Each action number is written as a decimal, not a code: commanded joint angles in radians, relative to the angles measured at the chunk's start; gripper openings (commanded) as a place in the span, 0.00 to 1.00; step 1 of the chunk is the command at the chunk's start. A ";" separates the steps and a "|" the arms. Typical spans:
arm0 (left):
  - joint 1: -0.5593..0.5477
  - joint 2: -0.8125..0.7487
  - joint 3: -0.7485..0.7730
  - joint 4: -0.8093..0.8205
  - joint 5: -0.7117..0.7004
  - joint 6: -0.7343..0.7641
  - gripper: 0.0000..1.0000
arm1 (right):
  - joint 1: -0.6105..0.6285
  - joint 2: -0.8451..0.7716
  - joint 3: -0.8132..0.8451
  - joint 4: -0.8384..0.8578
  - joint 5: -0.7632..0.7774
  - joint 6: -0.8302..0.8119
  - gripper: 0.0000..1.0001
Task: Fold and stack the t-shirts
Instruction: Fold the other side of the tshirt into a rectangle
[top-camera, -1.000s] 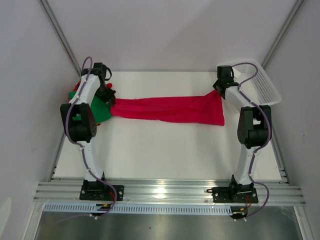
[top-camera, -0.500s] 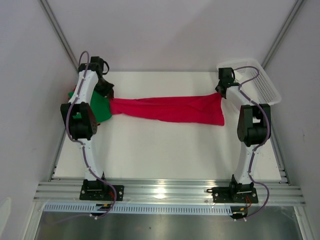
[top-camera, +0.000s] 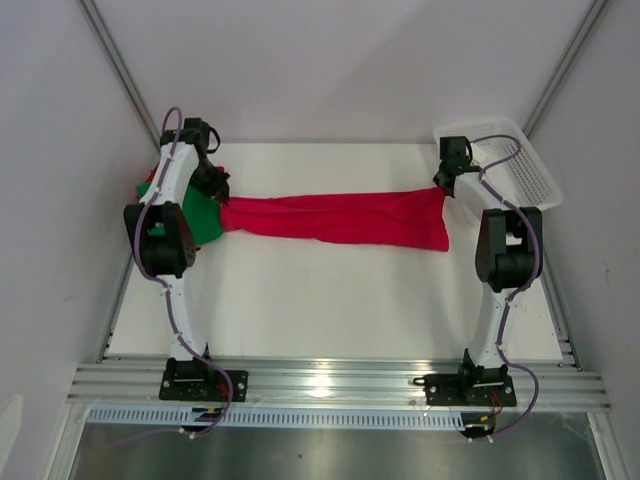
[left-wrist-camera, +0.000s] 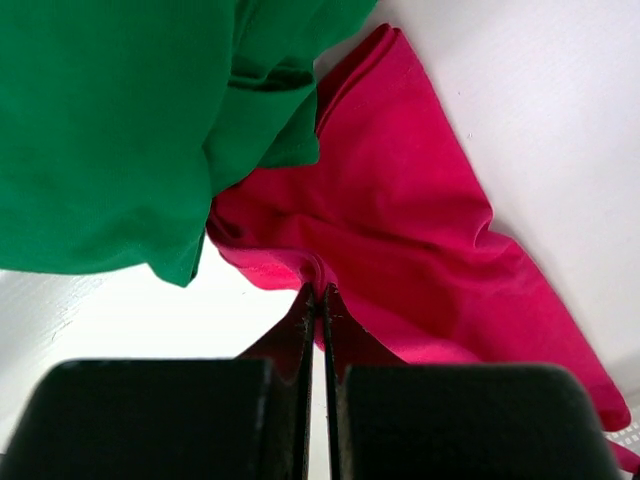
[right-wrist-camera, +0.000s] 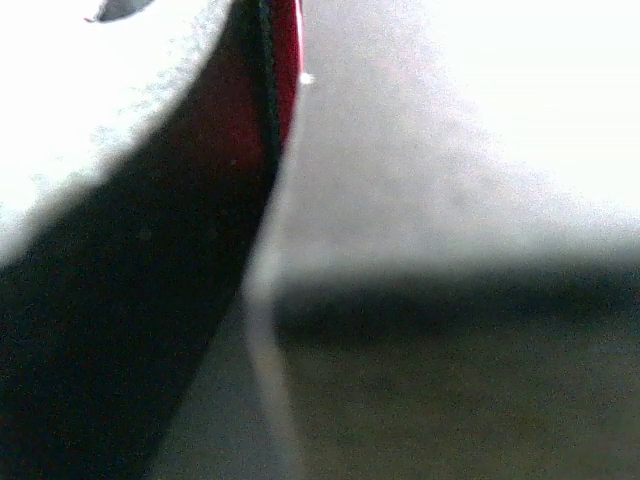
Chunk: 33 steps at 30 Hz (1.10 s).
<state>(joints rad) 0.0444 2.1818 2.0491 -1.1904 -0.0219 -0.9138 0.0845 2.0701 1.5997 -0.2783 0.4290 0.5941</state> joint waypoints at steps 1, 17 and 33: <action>0.015 0.012 -0.001 0.031 0.002 0.033 0.01 | -0.014 0.018 0.043 0.022 0.016 -0.007 0.00; 0.037 0.039 -0.015 0.121 0.007 0.052 0.01 | -0.020 0.064 0.065 0.028 -0.001 -0.025 0.00; 0.043 -0.051 -0.226 0.483 0.226 0.142 0.18 | -0.025 0.039 0.013 0.083 -0.107 -0.070 0.71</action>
<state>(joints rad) 0.0784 2.1468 1.8042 -0.7658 0.1291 -0.8181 0.0727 2.1345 1.6176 -0.2550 0.3542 0.5686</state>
